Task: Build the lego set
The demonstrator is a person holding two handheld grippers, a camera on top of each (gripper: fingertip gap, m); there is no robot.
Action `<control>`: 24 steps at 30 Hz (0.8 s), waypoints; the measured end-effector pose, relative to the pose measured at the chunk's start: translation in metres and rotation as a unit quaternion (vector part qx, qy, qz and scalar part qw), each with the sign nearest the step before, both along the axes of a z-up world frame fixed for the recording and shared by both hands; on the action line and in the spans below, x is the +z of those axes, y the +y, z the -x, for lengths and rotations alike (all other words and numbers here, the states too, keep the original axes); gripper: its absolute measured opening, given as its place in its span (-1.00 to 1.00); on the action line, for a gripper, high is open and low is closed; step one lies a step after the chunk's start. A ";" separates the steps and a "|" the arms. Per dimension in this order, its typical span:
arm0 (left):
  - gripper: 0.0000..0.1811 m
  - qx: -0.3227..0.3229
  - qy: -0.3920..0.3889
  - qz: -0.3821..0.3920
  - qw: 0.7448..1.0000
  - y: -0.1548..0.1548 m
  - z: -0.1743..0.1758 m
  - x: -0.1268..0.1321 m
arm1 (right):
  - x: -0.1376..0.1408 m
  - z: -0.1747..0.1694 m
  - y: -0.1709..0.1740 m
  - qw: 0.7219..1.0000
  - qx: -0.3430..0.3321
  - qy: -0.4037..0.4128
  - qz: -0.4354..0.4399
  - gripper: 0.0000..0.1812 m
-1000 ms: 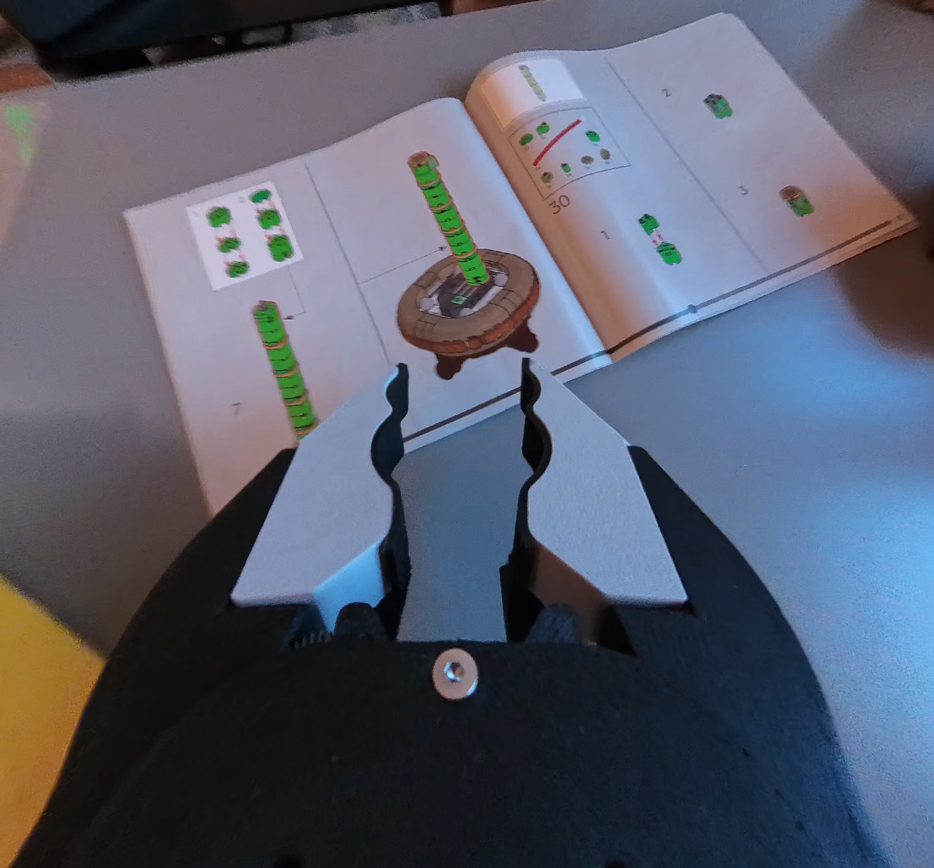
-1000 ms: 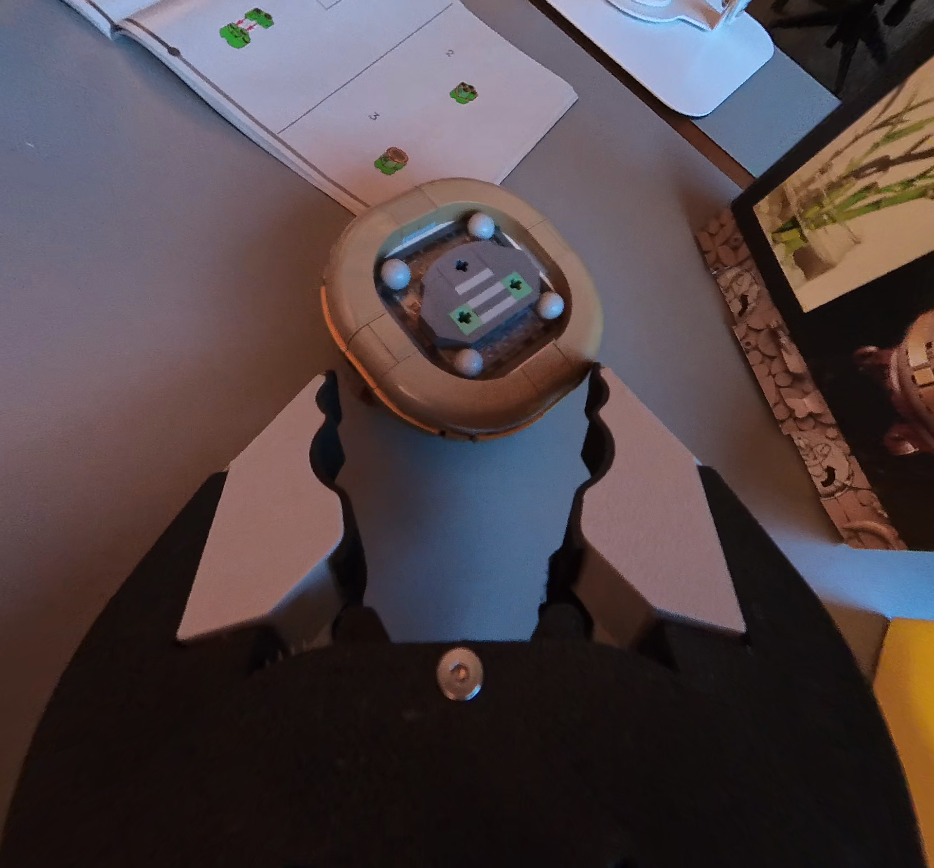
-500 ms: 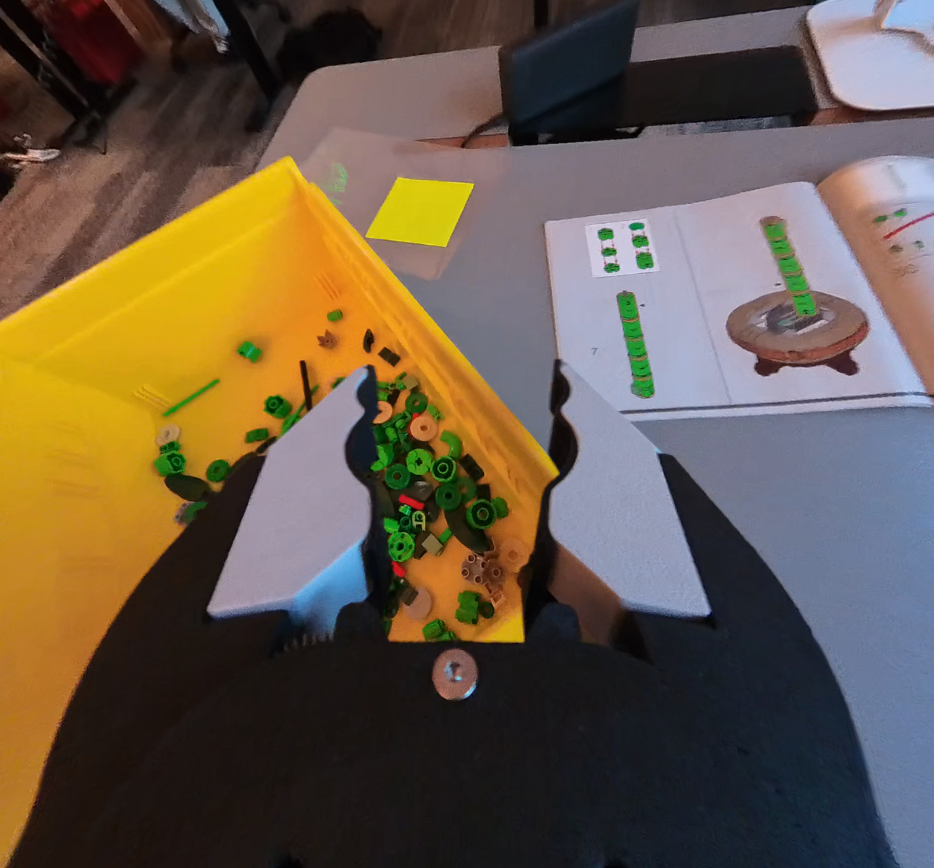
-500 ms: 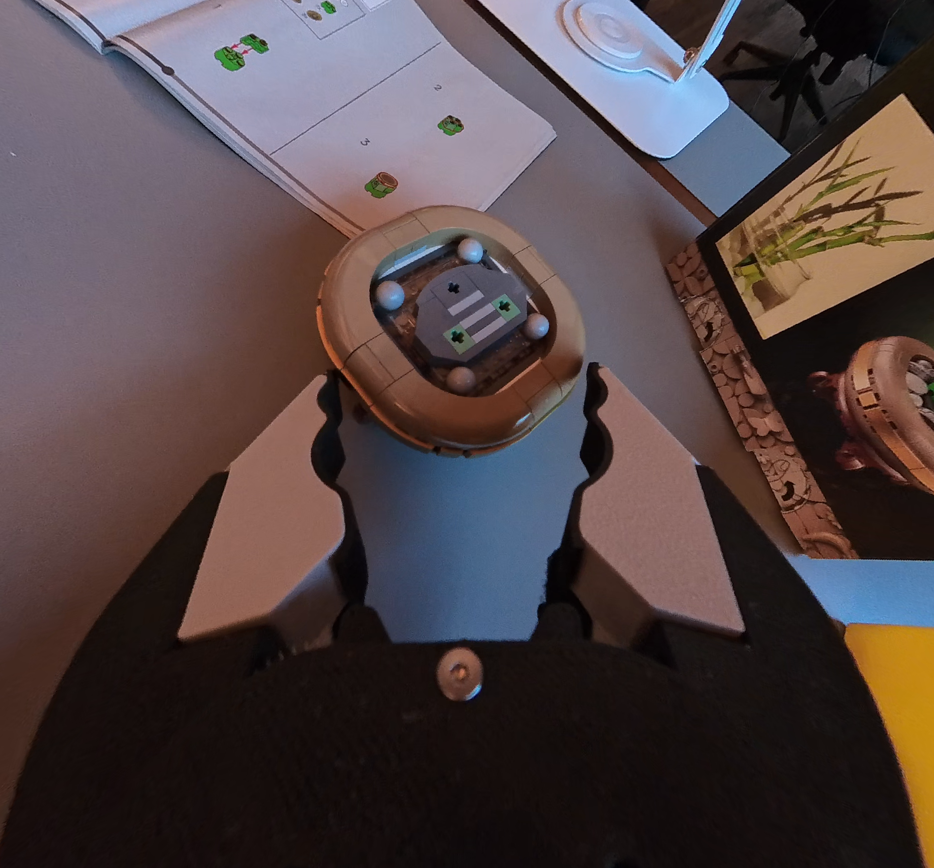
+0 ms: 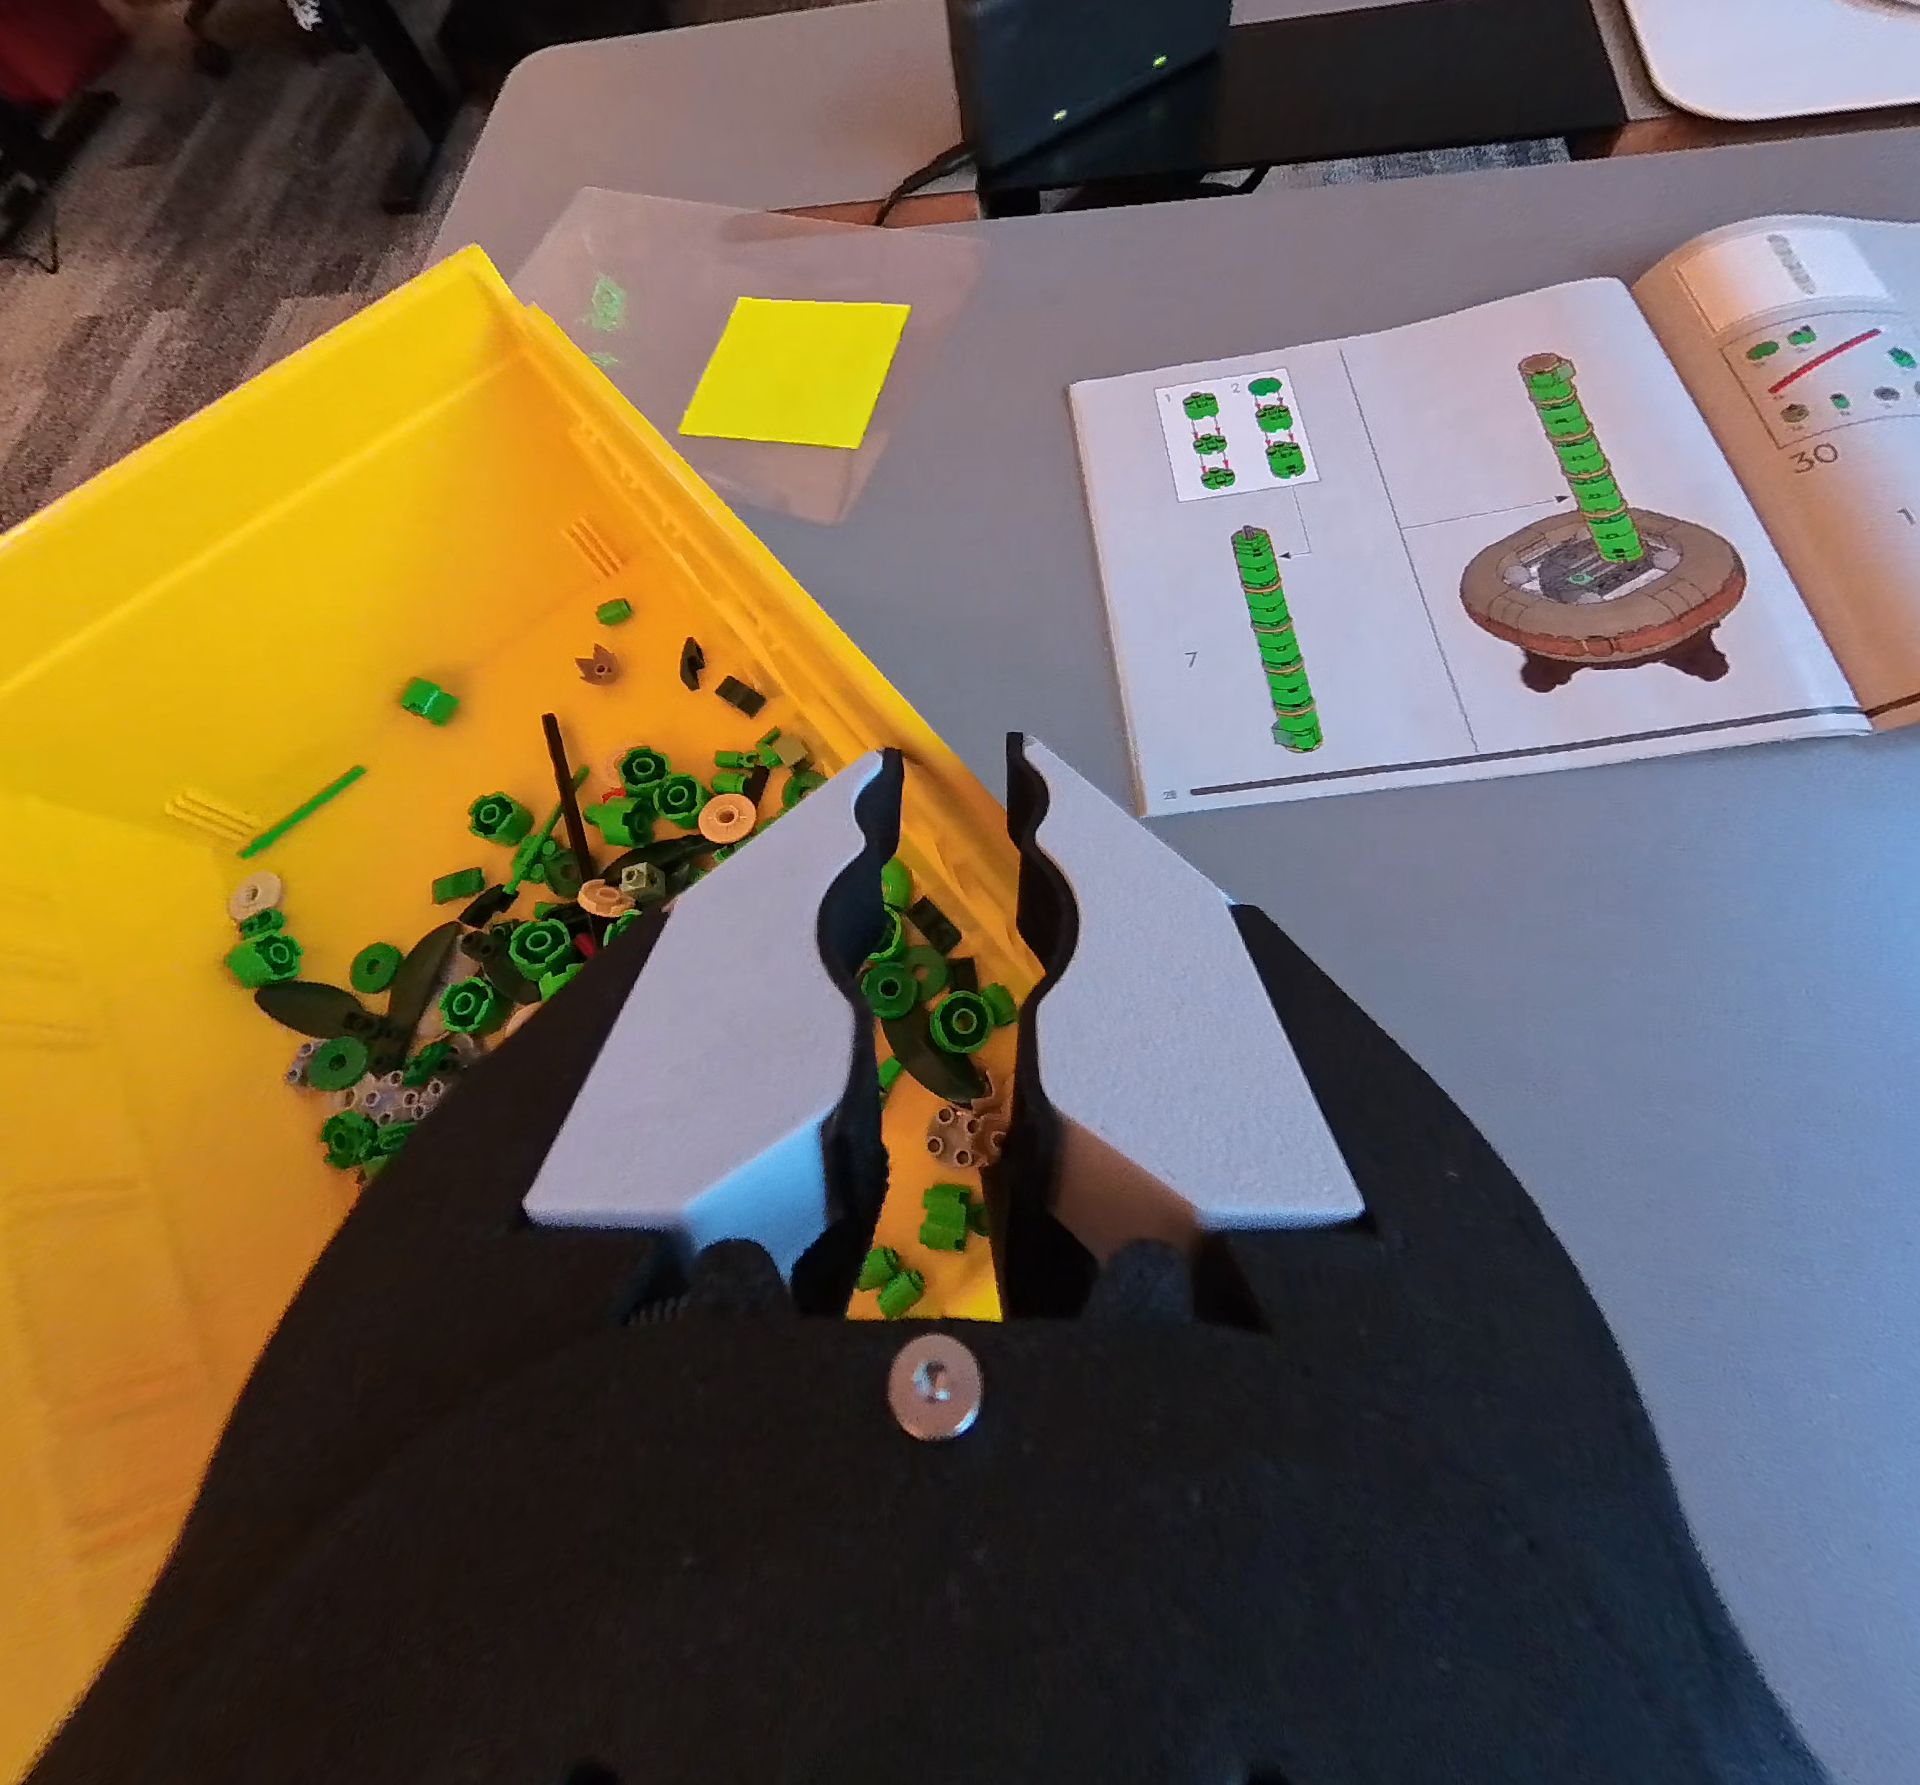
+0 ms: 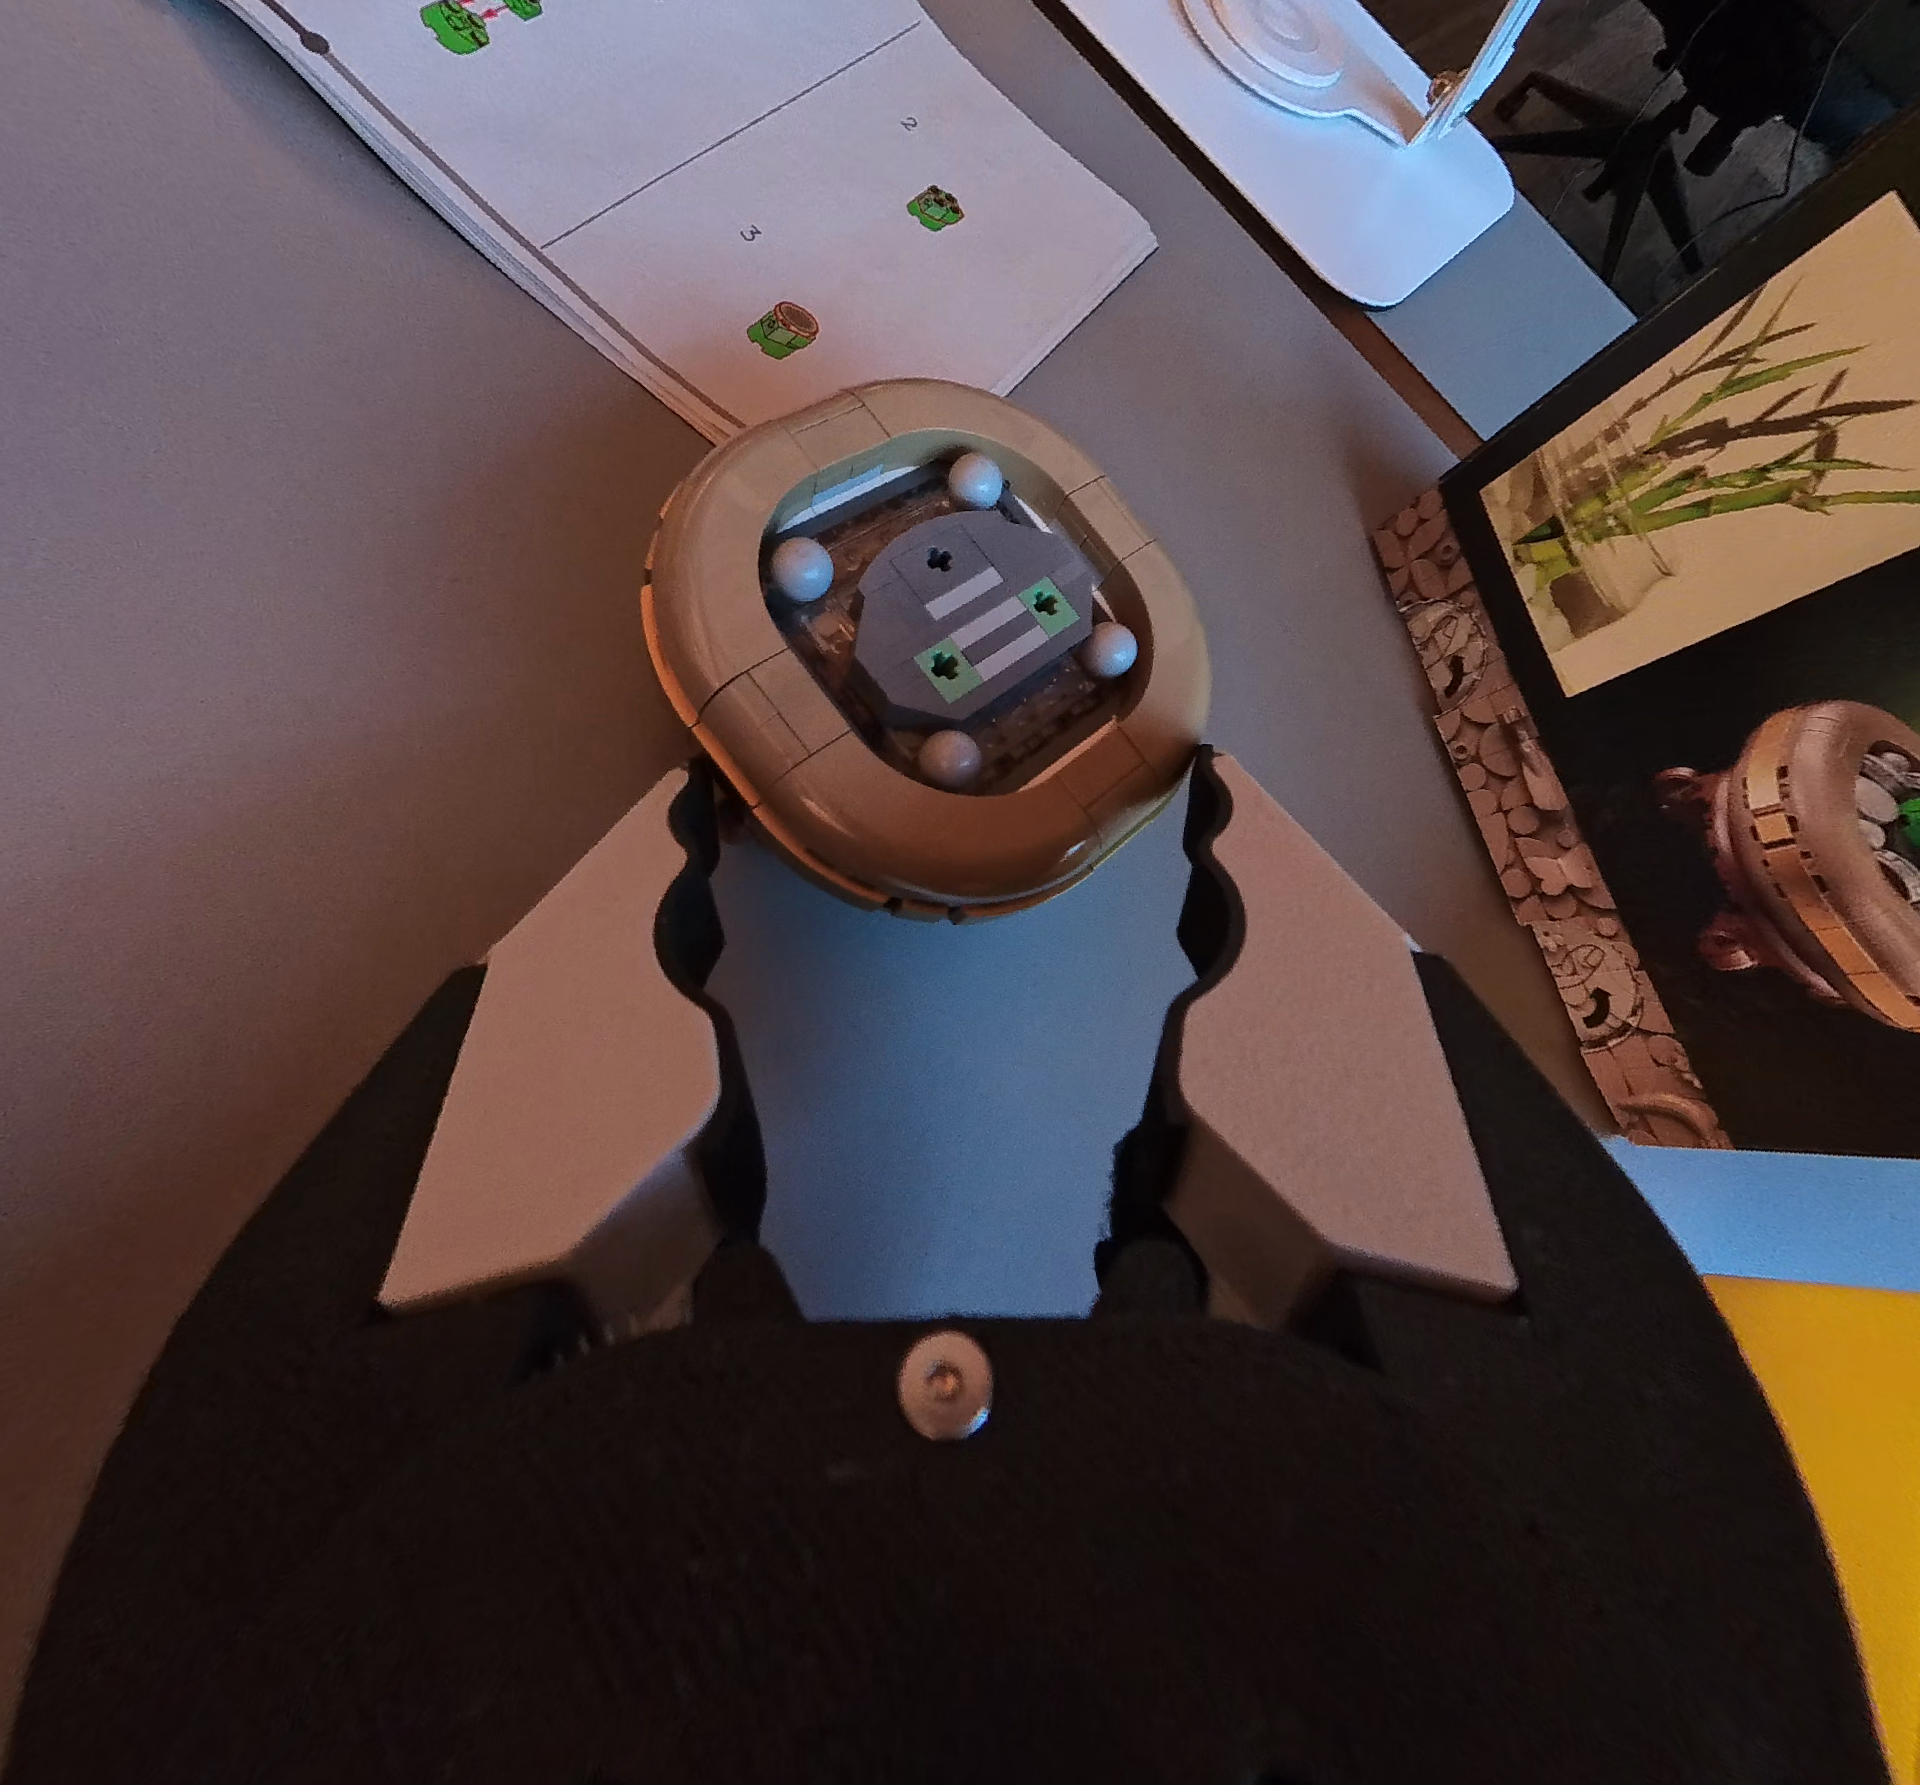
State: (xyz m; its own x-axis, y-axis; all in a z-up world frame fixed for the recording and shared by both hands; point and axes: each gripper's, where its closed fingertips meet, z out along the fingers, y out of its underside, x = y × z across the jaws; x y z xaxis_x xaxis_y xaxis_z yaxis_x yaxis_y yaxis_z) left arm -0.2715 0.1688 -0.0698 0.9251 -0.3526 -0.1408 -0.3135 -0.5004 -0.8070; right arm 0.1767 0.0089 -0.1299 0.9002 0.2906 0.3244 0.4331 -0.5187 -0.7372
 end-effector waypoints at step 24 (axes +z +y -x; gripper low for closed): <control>-0.95 -0.204 -0.348 -0.073 0.912 0.001 -0.155 0.051 | 0.052 0.207 0.041 0.965 0.241 -0.019 -0.105 -0.45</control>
